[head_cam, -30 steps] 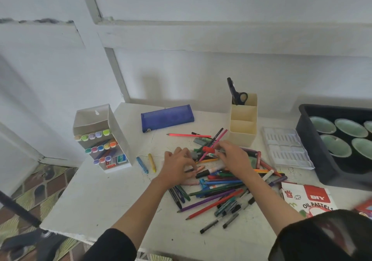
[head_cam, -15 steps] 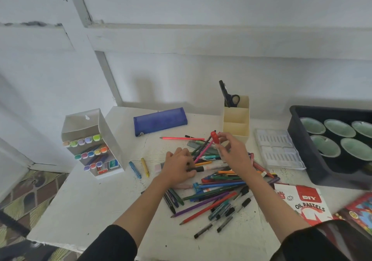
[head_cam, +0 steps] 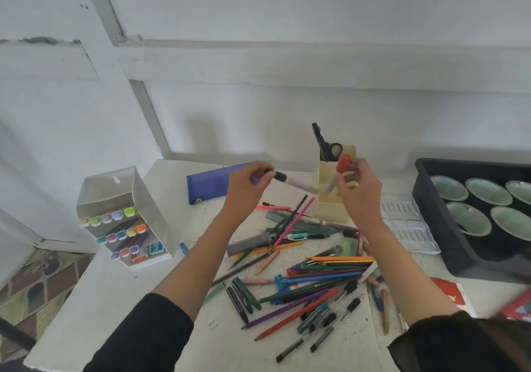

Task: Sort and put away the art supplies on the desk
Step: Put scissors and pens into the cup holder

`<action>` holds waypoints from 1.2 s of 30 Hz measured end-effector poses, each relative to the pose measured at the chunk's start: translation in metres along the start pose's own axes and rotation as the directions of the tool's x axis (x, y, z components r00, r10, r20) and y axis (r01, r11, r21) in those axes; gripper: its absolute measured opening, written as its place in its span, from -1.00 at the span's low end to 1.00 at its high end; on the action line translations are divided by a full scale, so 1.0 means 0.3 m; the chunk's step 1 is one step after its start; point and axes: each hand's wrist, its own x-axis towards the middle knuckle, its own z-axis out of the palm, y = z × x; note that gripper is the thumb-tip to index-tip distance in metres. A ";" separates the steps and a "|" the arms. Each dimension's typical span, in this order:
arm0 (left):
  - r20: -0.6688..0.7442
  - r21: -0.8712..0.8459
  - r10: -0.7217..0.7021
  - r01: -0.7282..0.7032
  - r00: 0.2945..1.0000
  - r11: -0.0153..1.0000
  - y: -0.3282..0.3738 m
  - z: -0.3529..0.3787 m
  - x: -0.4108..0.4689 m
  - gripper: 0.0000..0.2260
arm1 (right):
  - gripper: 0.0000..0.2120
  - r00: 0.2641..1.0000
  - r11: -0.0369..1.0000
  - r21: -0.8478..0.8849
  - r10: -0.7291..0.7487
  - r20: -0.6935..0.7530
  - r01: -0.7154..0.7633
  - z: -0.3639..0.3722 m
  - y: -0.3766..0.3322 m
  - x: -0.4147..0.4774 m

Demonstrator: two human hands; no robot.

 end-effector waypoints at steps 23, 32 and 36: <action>0.261 0.156 0.021 -0.064 0.965 0.986 0.002 0.380 0.206 -0.69 | -0.62 0.929 0.946 -0.315 0.178 0.325 -0.071 0.076 0.165 0.074; 0.164 0.159 -0.058 0.032 0.985 0.987 -0.150 0.258 0.071 -0.81 | -0.72 0.978 0.942 -0.318 -0.041 0.203 0.106 -0.007 0.232 -0.083; 0.224 0.169 -0.107 0.069 0.969 0.983 -0.193 0.184 -0.011 -0.90 | -0.75 0.958 0.920 -0.321 -0.147 0.248 0.224 -0.028 0.224 -0.111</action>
